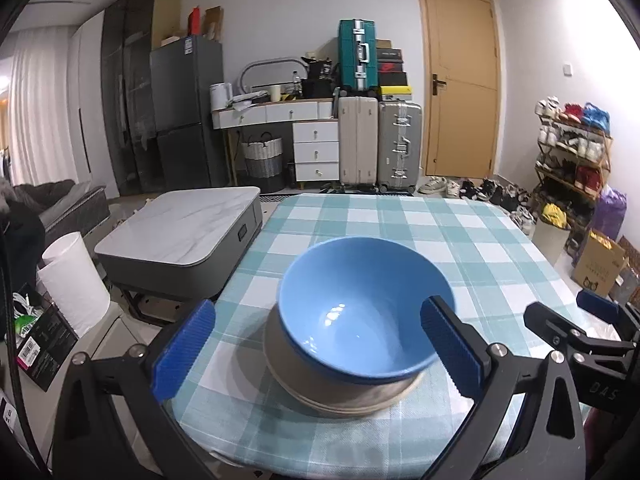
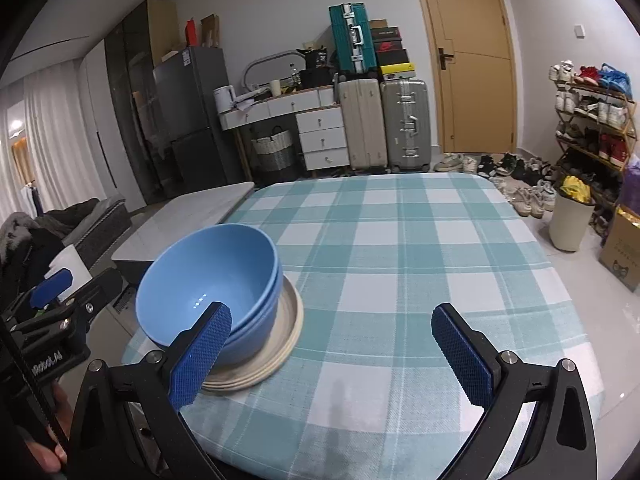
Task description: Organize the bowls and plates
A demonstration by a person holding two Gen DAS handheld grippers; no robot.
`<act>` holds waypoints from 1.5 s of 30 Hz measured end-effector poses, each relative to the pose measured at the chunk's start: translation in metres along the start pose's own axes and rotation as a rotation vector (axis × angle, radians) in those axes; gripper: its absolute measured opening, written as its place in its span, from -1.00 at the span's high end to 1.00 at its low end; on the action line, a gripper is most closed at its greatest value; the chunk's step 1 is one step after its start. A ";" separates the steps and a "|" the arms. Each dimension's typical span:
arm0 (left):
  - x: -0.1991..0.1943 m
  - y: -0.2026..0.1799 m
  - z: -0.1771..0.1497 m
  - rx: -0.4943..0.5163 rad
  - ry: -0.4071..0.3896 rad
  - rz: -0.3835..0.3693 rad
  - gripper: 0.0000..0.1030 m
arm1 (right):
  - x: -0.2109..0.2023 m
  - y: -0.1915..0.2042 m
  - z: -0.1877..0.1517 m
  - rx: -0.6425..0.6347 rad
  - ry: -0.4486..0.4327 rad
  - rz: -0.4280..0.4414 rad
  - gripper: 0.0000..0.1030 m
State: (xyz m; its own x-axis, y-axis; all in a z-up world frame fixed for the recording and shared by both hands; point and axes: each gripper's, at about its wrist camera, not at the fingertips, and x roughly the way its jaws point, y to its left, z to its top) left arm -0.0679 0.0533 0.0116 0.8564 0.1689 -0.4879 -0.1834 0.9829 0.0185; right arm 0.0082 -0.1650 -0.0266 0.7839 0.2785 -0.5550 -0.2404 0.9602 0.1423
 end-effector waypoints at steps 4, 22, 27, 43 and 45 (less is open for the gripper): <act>-0.004 -0.012 -0.005 0.016 0.033 -0.036 -1.00 | -0.006 -0.002 -0.006 0.010 -0.006 -0.049 -0.98; -0.006 -0.019 -0.011 0.004 0.054 -0.056 -1.00 | -0.036 -0.012 -0.020 0.039 -0.057 -0.102 -0.98; -0.007 -0.016 -0.012 -0.012 0.050 -0.062 -1.00 | -0.035 -0.010 -0.022 0.045 -0.047 -0.097 -0.98; -0.004 -0.018 -0.019 -0.008 0.086 -0.103 -1.00 | -0.035 -0.008 -0.023 0.046 -0.051 -0.098 -0.98; -0.003 -0.017 -0.019 -0.015 0.094 -0.147 -1.00 | -0.035 -0.008 -0.023 0.046 -0.052 -0.096 -0.98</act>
State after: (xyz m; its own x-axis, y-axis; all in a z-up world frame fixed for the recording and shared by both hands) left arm -0.0766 0.0348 -0.0040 0.8257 0.0153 -0.5639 -0.0674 0.9951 -0.0718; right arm -0.0301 -0.1828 -0.0272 0.8308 0.1846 -0.5251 -0.1372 0.9822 0.1284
